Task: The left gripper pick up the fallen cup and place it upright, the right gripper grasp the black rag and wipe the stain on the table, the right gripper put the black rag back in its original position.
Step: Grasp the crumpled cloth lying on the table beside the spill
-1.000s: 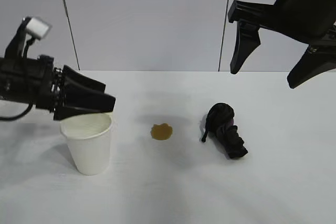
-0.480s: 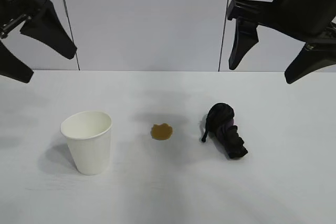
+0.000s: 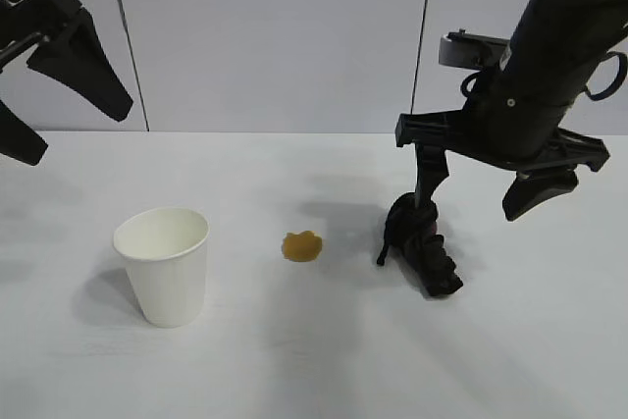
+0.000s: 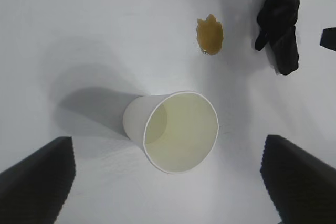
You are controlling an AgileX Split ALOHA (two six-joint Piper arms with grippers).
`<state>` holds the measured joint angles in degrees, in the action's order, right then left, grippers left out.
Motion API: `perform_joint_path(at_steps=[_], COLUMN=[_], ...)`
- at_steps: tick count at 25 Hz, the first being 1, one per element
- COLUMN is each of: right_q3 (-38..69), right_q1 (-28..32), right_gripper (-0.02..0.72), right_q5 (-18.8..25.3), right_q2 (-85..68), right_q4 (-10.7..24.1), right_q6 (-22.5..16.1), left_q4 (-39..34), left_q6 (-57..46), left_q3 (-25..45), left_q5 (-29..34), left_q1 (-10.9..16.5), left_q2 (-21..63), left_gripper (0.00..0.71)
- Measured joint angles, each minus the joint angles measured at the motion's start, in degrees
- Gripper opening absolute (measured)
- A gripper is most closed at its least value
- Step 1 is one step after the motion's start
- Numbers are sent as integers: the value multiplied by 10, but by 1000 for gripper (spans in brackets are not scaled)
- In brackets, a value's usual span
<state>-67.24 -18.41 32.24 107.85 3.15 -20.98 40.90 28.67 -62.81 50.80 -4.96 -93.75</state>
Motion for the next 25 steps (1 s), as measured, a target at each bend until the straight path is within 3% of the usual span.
perform_joint_path(at_steps=[12,17,21,25], right_q3=[-62,-65,-67,-76], right_q1=[-3,-19,-26,-29], right_gripper=[475,352,127,116], right_q5=[2,-4,-4,6], right_q2=[93,110,117,117], right_q4=[1,-6,-12,-16], right_q6=[1,3,3,2], left_q4=[-1,-1,-1,-1], left_q6=[0,0,0,-1], left_q3=[0,0,0,0], left_q5=[2,2,2,4], left_q1=[0,0,0,0], left_q2=[0,0,0,0], left_gripper=[693,693,693,693])
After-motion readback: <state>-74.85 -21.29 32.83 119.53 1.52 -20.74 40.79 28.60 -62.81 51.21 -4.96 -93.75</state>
